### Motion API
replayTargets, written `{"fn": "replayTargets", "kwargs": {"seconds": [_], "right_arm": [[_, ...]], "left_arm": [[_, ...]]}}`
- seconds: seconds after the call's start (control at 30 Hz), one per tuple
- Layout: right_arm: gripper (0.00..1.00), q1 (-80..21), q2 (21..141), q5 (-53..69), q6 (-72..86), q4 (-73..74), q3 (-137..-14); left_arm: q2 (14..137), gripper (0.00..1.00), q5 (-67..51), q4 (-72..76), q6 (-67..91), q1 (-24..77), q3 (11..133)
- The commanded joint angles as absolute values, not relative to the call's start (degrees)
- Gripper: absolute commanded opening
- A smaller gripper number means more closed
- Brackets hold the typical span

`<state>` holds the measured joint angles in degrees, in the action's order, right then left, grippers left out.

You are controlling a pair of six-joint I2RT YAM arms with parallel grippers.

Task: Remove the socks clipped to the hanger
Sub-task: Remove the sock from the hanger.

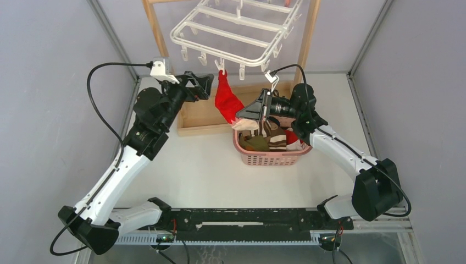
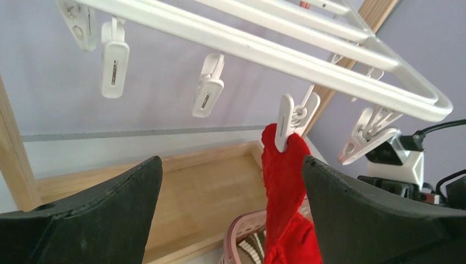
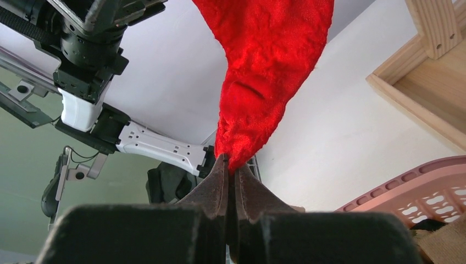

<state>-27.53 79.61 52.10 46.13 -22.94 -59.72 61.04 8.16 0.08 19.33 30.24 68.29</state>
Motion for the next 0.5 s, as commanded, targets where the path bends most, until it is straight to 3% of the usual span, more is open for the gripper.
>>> {"fn": "replayTargets", "kwargs": {"seconds": [0.0,0.47], "right_arm": [[0.00,-28.20,79.84,51.28,45.39,-25.07,-62.40],[0.00,-28.73,80.76,50.43,45.10,-24.75,-63.22]], "left_arm": [[61.28,1.00,4.17,5.97,22.66,28.92,70.49],[62.93,1.00,2.88,7.38,23.97,28.92,71.62]]}}
